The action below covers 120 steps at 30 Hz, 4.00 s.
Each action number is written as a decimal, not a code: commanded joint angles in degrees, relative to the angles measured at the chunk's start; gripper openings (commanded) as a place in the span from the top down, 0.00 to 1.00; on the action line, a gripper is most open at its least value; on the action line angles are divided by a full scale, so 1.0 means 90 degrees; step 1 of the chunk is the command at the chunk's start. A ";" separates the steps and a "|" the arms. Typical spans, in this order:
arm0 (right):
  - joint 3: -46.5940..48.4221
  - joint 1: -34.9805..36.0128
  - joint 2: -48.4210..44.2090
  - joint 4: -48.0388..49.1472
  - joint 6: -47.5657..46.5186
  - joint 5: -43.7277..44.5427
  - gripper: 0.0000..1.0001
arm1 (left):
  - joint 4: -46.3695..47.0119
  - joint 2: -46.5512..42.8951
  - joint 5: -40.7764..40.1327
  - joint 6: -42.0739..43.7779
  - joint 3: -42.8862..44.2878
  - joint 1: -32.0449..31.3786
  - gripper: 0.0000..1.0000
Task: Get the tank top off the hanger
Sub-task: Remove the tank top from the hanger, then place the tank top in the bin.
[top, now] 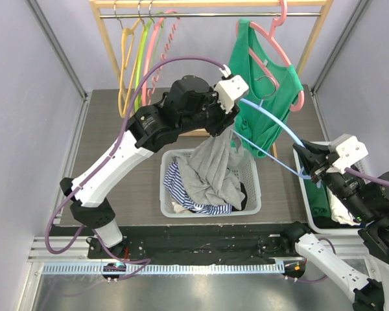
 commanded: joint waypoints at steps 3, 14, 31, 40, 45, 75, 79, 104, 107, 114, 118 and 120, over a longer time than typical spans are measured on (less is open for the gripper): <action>0.0069 -0.0028 -0.0158 0.0553 0.0082 0.0021 0.99 | 0.0348 -0.0400 -0.0528 0.0344 -0.0161 -0.0040 0.71; 0.0118 -0.0028 -0.0246 0.0445 0.0102 -0.0008 0.99 | 0.0407 -0.0312 -0.0880 0.0471 -0.0054 -0.0040 1.00; 0.0478 -0.0350 -0.0841 -0.0629 0.0366 -0.0320 0.99 | 0.1159 -0.0810 -0.2755 0.1302 0.0349 0.0175 1.00; 0.1347 -0.0408 -0.0969 -0.0698 0.0219 0.0284 0.99 | 0.0867 -0.1152 -0.2347 0.1000 -0.0298 0.0390 1.00; 0.1300 -0.0418 -0.0921 -0.0454 0.0181 0.0870 0.99 | 0.0330 -0.1220 -0.0795 0.0745 0.0307 0.0390 1.00; 0.0762 -0.0418 0.0174 0.0572 0.0317 0.0851 0.99 | 0.0221 -0.1377 0.0195 0.1848 -0.3792 0.0117 1.00; 0.0616 -0.0418 0.0105 0.0689 0.0278 0.0929 0.99 | -0.0110 -0.1075 0.0251 0.1848 -0.4534 0.0097 1.00; 0.0079 -0.0428 0.0408 0.0934 0.0522 0.0940 0.99 | 0.0688 0.1319 0.0935 0.1438 -0.5128 -0.0157 0.24; 0.0118 -0.0418 0.0437 0.0924 0.0571 0.0871 0.99 | 0.0914 0.1095 0.0984 0.1467 -0.5696 -0.0157 0.23; 0.0352 -0.0418 0.0681 0.0855 0.0766 0.0657 0.99 | 0.1090 0.0362 0.0721 0.1643 -0.6516 -0.0157 0.00; 0.0605 -0.0418 0.1003 0.0651 0.0864 0.0519 0.99 | 0.1110 -0.0038 0.0477 0.1780 -0.6684 -0.0147 0.00; 0.0850 -0.0418 0.1285 0.0553 0.0961 0.0587 0.99 | 0.0974 -0.0310 0.0331 0.1780 -0.6568 -0.0128 0.00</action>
